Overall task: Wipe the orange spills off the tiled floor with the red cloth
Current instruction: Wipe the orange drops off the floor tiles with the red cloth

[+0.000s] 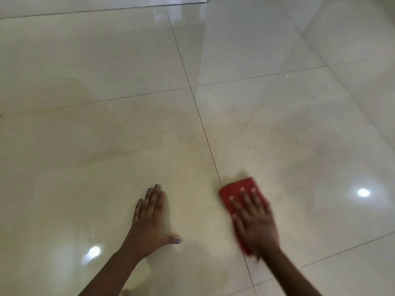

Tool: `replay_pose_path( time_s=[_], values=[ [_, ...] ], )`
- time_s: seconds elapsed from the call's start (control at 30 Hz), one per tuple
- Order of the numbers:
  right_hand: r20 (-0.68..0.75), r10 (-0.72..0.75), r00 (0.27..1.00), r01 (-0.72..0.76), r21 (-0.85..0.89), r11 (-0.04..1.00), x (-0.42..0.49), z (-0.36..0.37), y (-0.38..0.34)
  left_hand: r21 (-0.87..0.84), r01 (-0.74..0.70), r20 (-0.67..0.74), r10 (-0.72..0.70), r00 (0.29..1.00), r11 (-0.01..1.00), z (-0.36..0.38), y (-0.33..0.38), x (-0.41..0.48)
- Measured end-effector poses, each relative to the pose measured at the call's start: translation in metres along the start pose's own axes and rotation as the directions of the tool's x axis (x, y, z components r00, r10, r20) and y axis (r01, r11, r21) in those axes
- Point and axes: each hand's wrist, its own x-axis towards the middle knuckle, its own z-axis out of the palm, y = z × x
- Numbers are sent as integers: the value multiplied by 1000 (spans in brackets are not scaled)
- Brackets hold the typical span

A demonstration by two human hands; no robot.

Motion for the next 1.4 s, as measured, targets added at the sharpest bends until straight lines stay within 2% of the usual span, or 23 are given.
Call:
replay_pose_path(
  time_s=[0.07,0.1,0.13,0.2,0.27,0.3,0.4,0.5,0.57,0.6,0.63,0.73,0.77,0.8,0.9,0.93,0.97,1.07,1.13,1.2,1.3,1.4],
  values=[
    [-28,228,973,-229,-13,973,52,-15,16,-31,-57,-20,56,998,998,1,3,0],
    [-17,285,958,-285,1,959,77,-16,10,-53,-71,-38,69,997,996,3,5,0],
    [10,278,961,-278,-3,961,96,-14,-7,-67,-68,-51,64,997,995,3,4,2],
    [32,70,997,-70,-15,997,97,2,-53,-41,-37,-43,36,998,998,3,4,-2],
    [48,-169,984,171,-34,985,46,24,-89,2,-4,-22,4,1000,1000,4,1,-9],
    [45,-217,975,218,-11,976,10,28,-90,16,10,-8,-10,1000,1000,6,-1,-12],
    [29,-113,993,112,30,993,-44,14,-30,42,39,34,-40,999,998,11,-2,-15],
    [-46,143,989,-145,-40,989,-5,-7,37,24,39,70,-41,997,999,11,1,-12],
    [-16,293,956,-293,-20,956,39,-14,41,1,39,72,-39,997,999,11,1,-13],
    [5,307,952,-307,-25,951,50,-12,29,3,36,73,-36,997,999,12,1,-13],
    [7,251,968,-251,-26,968,53,-7,14,4,38,69,-38,997,999,13,1,-13],
    [19,-86,996,86,-47,995,8,8,-9,-21,40,49,-39,998,999,11,0,-14],
    [44,-94,995,96,-36,995,-8,6,1,-17,38,47,-37,998,999,11,0,-14],
    [37,-43,998,45,-31,999,-15,3,17,-16,38,49,-37,998,999,11,1,-14],
    [-7,268,963,-268,-19,963,15,-9,52,-6,37,37,-37,999,999,10,2,-13],
    [-4,302,953,-302,-25,953,33,-11,48,9,39,32,-40,999,999,10,2,-14],
    [2,285,959,-285,-37,958,48,-12,36,8,40,26,-41,999,999,9,3,-15],
    [63,61,996,-59,-35,998,65,1,-30,27,72,-3,-72,997,997,9,0,-25],
    [105,-86,991,87,-8,996,54,10,-65,60,129,6,-129,992,990,7,-9,-41],
    [106,-148,983,151,-15,988,50,8,-75,78,216,25,-218,976,973,4,-30,-59],
    [76,-97,992,101,-59,993,67,-1,-53,98,332,57,-339,939,938,1,-59,-75],
    [63,134,989,-131,-51,990,105,-5,-63,53,381,61,-384,921,923,5,-77,-76]
  ],
)
